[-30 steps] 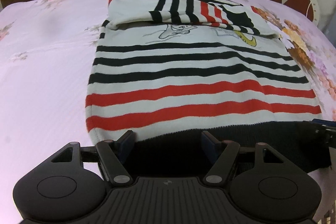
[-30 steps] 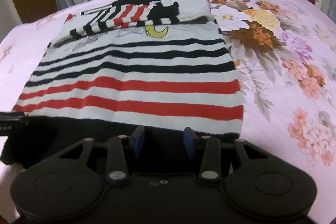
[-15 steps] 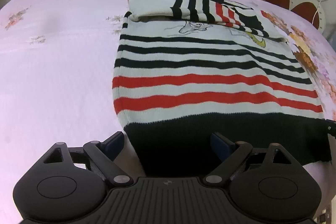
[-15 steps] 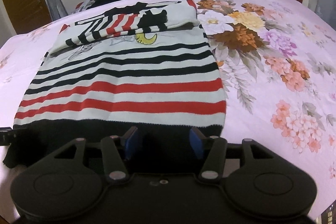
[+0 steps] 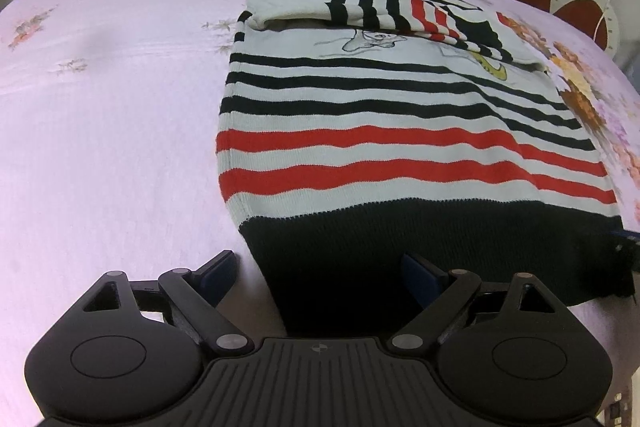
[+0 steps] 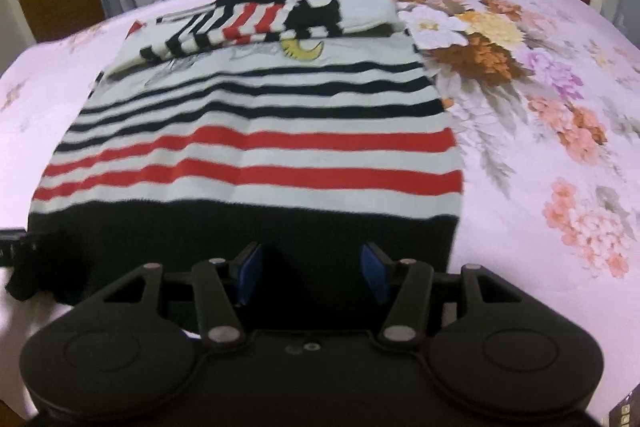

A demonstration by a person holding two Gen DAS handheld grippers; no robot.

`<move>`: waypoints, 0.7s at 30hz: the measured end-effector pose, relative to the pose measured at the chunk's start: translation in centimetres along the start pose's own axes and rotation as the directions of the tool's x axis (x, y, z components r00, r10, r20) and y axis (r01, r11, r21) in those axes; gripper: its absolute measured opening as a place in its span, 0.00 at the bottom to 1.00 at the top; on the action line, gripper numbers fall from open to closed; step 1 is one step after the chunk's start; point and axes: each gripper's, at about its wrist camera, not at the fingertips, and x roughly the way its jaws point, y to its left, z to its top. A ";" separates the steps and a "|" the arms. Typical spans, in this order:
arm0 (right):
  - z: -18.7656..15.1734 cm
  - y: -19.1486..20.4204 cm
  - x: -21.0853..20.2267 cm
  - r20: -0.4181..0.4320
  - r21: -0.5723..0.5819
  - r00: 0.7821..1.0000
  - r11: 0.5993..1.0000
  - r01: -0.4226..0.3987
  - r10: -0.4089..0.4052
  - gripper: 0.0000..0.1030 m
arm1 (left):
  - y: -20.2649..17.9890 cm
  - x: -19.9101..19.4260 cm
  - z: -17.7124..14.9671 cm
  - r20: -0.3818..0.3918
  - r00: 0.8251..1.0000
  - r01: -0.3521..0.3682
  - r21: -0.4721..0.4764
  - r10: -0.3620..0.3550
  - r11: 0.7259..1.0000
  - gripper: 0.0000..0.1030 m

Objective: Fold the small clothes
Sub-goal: 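Move both grippers back along the sweater toward its black hem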

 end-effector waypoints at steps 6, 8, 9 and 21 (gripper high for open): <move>-0.2 -1.6 -1.0 0.018 0.024 0.999 0.999 0.039 -0.039 0.59 | 0.1 0.0 -0.1 -0.006 1.000 0.015 0.002 -0.015 1.000 0.85; -0.4 -2.3 -1.1 0.016 0.042 0.999 0.998 0.050 -0.051 0.60 | 0.1 0.1 -0.1 -0.010 1.000 0.022 0.001 -0.022 1.000 0.85; -0.5 -2.5 -1.2 0.015 0.050 0.998 0.997 0.056 -0.056 0.60 | 0.1 0.2 -0.1 -0.012 1.000 0.024 0.003 -0.024 1.000 0.85; 0.1 -3.5 -0.1 0.009 0.067 0.998 0.995 0.067 -0.068 0.61 | -0.3 0.7 -0.1 -0.024 0.999 0.024 0.031 -0.023 0.999 0.86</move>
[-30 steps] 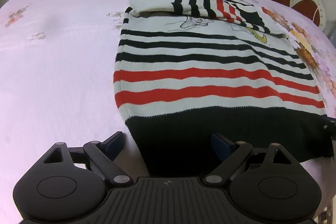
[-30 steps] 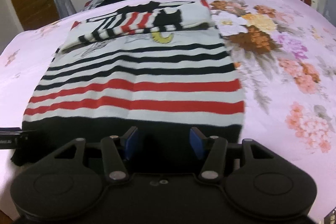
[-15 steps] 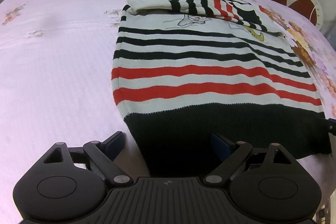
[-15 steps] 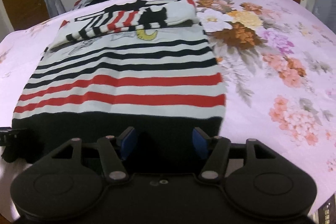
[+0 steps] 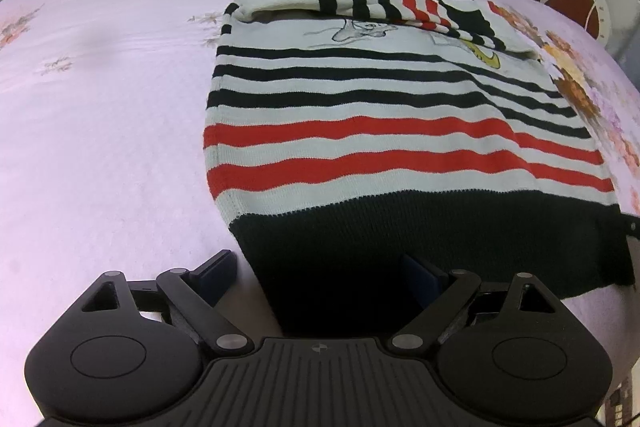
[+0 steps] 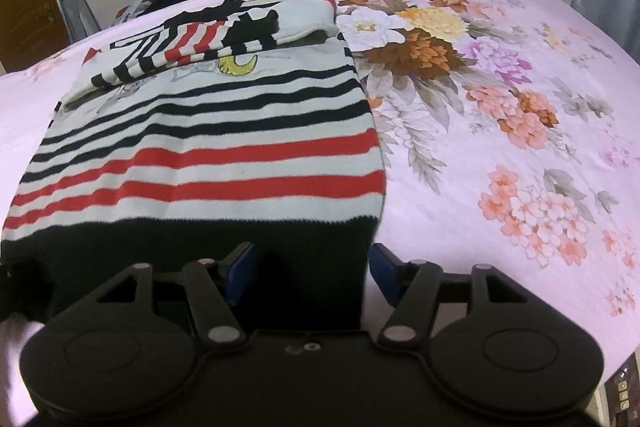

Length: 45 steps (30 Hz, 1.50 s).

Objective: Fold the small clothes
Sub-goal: 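Move both grippers back along the sweater toward its black hem, then grasp the black hem edge with the left gripper while the right gripper grasps it too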

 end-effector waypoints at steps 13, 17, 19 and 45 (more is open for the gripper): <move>0.3 -2.5 1.8 -0.058 0.038 0.998 0.999 0.011 -0.008 0.64 | 0.7 0.4 0.0 -0.013 0.998 0.056 -0.030 -0.056 0.998 0.99; 0.3 -2.2 2.0 -0.086 0.030 0.996 0.999 -0.024 0.026 0.60 | 1.3 -0.2 -0.1 -0.004 0.998 0.055 -0.052 -0.055 0.997 0.76; 0.4 -2.2 1.9 -0.099 0.034 0.994 0.998 -0.048 0.051 0.51 | 2.1 -0.6 -0.1 0.001 0.999 0.055 -0.079 -0.055 0.995 0.59; 13.0 -2.2 0.0 0.084 0.128 0.913 0.904 -0.408 0.400 0.09 | 4.8 -2.1 11.5 0.209 0.948 0.285 -0.222 -0.241 0.932 0.06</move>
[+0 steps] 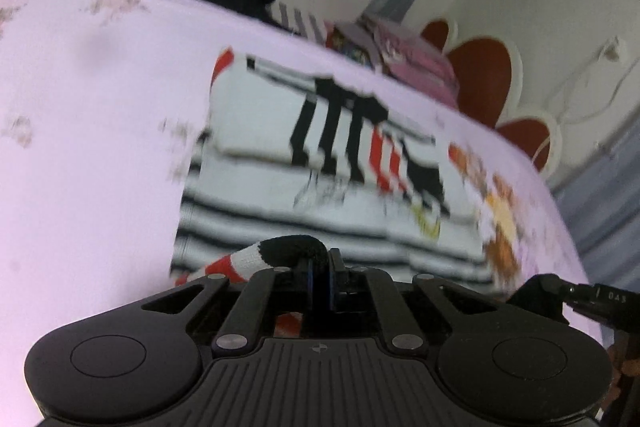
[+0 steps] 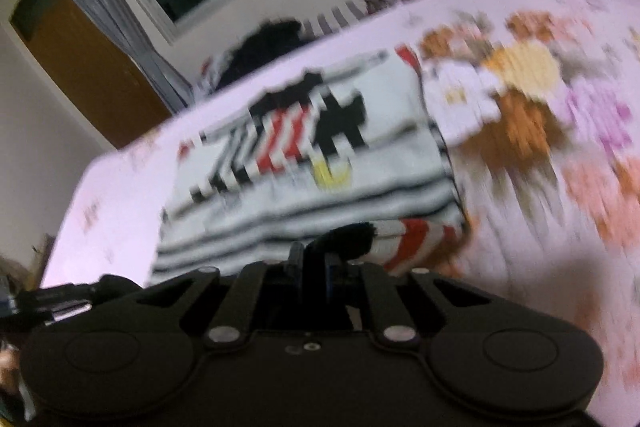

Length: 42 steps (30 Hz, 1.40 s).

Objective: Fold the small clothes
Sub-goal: 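Grasp the black hem edge with the left gripper while the right gripper grasps it too, then lift the hem with both grippers and fold it over toward the collar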

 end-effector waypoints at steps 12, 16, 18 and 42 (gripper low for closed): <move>11.0 -2.2 8.6 0.070 0.077 0.996 0.995 -0.059 0.053 0.09 | -0.6 8.0 11.1 0.114 0.993 -0.022 -0.070 0.030 0.997 0.06; 13.8 -3.7 11.9 0.057 0.113 0.997 0.992 -0.049 0.043 0.09 | 0.3 11.8 13.3 0.088 0.995 -0.037 -0.132 0.049 0.991 0.06; 14.5 -4.4 13.6 0.039 0.132 0.999 0.990 -0.041 0.036 0.09 | 0.4 13.6 14.1 0.080 0.994 -0.062 -0.135 0.073 0.989 0.06; 18.1 -9.6 22.3 0.030 0.264 0.998 0.964 0.040 -0.050 0.30 | 3.1 20.6 18.3 0.064 0.983 -0.153 -0.217 0.170 0.964 0.93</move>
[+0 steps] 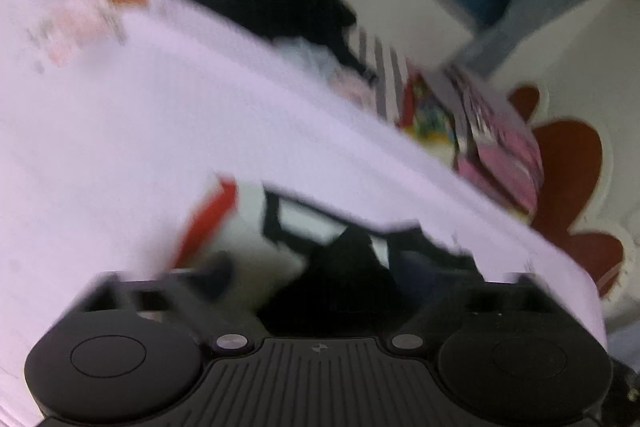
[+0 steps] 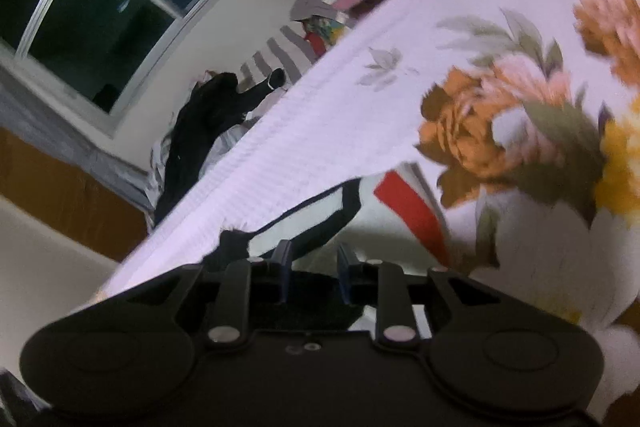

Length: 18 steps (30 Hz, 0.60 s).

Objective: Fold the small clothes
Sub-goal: 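Lift the hem with both grippers and fold it over toward the collar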

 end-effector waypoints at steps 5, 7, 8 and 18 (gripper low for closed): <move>0.2 0.9 0.1 0.000 -0.095 1.000 0.995 -0.008 0.008 0.42 | 0.4 0.1 0.5 -0.010 1.000 -0.008 0.046 0.008 0.999 0.93; -0.1 1.5 0.7 -0.014 -0.152 1.000 0.988 0.011 -0.013 0.48 | 0.1 0.6 0.1 -0.033 0.999 -0.016 0.094 0.019 0.995 0.93; -0.4 1.8 1.2 -0.024 -0.181 0.999 0.983 0.019 -0.023 0.49 | -0.1 0.8 -0.2 -0.044 0.999 -0.016 0.123 0.021 0.992 0.93; -1.8 3.9 3.7 -0.064 -0.356 0.995 0.933 0.050 -0.078 0.44 | -3.5 3.6 -2.7 -0.100 0.990 -0.055 0.353 0.096 0.934 0.62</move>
